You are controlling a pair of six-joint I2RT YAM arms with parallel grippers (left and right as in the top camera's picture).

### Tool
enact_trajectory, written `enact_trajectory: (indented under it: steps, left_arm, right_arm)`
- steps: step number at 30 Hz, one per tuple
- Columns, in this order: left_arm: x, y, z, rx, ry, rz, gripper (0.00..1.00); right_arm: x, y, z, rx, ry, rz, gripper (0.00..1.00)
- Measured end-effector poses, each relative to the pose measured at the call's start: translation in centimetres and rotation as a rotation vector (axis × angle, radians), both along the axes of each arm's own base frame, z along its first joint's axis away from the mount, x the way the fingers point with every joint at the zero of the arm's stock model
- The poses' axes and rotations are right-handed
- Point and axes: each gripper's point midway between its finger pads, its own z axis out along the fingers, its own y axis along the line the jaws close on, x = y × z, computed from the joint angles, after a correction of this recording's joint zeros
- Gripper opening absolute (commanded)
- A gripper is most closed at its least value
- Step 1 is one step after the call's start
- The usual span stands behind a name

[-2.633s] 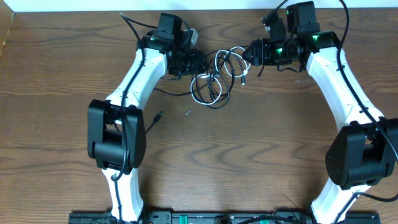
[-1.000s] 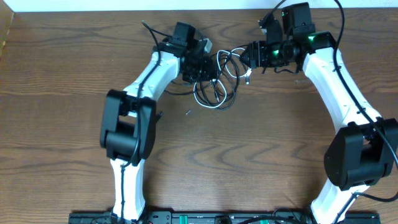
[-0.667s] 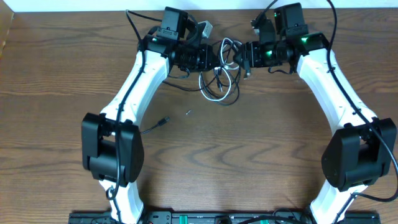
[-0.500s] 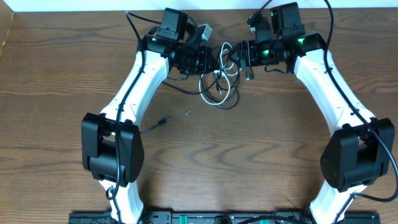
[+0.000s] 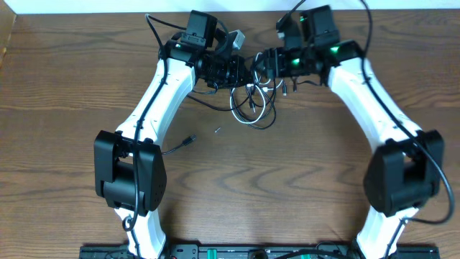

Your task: Untangle cables

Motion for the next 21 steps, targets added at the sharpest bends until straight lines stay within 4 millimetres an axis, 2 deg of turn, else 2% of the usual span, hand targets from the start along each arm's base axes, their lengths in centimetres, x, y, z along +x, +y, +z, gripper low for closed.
enact_trajectory:
  steps: [4, 12, 18, 21]
  left_arm:
    - [0.0, 0.6, -0.7, 0.021, 0.016, 0.017, 0.07]
    - [0.3, 0.2, -0.4, 0.001, -0.003, 0.009, 0.07]
    - [0.9, 1.5, 0.3, -0.006, -0.015, 0.038, 0.07]
    - [1.5, 3.4, 2.6, -0.018, -0.065, 0.080, 0.07]
  right_arm:
    - [0.3, 0.4, -2.9, 0.012, 0.085, -0.028, 0.56]
    - [-0.3, 0.1, -8.7, -0.021, 0.241, -0.067, 0.25]
    - [-0.6, -0.6, -9.8, -0.061, 0.272, -0.088, 0.09]
    - [-0.5, -1.0, -10.1, -0.086, 0.268, -0.098, 0.03]
